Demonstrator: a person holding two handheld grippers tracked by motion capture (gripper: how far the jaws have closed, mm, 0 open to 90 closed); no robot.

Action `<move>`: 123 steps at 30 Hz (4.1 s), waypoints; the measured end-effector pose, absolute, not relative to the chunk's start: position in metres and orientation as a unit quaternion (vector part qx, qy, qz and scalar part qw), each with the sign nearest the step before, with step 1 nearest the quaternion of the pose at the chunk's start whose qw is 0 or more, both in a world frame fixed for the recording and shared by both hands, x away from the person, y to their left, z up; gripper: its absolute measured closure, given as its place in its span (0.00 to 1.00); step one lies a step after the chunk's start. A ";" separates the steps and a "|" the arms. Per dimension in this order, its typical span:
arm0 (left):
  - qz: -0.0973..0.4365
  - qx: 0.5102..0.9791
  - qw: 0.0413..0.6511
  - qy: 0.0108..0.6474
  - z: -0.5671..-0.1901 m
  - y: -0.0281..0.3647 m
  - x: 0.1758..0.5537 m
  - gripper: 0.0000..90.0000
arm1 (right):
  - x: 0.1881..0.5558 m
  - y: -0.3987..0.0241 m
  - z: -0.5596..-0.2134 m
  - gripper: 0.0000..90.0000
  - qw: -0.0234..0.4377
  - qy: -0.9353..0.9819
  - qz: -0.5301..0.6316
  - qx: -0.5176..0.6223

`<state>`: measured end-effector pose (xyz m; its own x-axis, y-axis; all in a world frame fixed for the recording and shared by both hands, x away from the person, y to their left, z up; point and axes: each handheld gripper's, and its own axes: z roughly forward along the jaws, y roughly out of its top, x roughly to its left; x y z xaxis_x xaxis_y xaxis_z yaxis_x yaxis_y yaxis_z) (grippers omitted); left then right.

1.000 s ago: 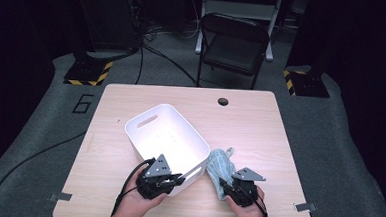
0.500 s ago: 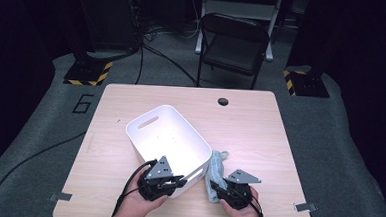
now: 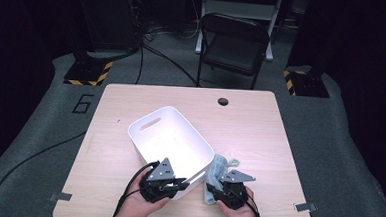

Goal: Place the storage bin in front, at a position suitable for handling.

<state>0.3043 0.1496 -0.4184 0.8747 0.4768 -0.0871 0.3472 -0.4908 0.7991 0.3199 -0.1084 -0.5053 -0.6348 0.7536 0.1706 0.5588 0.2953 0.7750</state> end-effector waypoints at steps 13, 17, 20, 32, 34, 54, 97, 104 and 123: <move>0.074 0.860 0.444 0.241 -0.418 0.148 0.303 0.91 | 0.311 -0.109 -0.482 0.75 0.142 0.783 0.459 0.395; 0.075 0.861 0.443 0.238 -0.418 0.148 0.303 0.91 | 0.308 -0.112 -0.468 0.75 0.157 0.771 0.479 0.390; 0.075 0.861 0.443 0.237 -0.418 0.148 0.302 0.91 | 0.305 -0.114 -0.458 0.75 0.169 0.765 0.489 0.385; 0.076 0.860 0.445 0.238 -0.418 0.148 0.302 0.91 | 0.302 -0.117 -0.444 0.75 0.178 0.759 0.504 0.372; 0.075 0.861 0.444 0.238 -0.418 0.148 0.302 0.91 | 0.302 -0.117 -0.447 0.75 0.175 0.760 0.502 0.374; 0.072 0.861 0.444 0.238 -0.418 0.148 0.303 0.91 | 0.318 -0.109 -0.500 0.75 0.112 0.789 0.441 0.412; 0.074 0.853 0.451 0.252 -0.420 0.143 0.299 0.90 | 0.295 -0.106 -0.449 0.75 0.151 0.769 0.494 0.377; 0.075 0.853 0.451 0.252 -0.420 0.142 0.299 0.90 | 0.301 -0.103 -0.469 0.75 0.135 0.784 0.468 0.384; 0.079 0.852 0.451 0.256 -0.420 0.142 0.300 0.90 | 0.307 -0.094 -0.499 0.75 0.107 0.796 0.438 0.403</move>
<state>0.2996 0.1423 -0.4199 0.8569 0.5065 -0.0961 0.3641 -0.4627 0.8083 0.3072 -0.0942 -0.4990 -0.6518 0.7360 0.1830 0.5483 0.2906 0.7841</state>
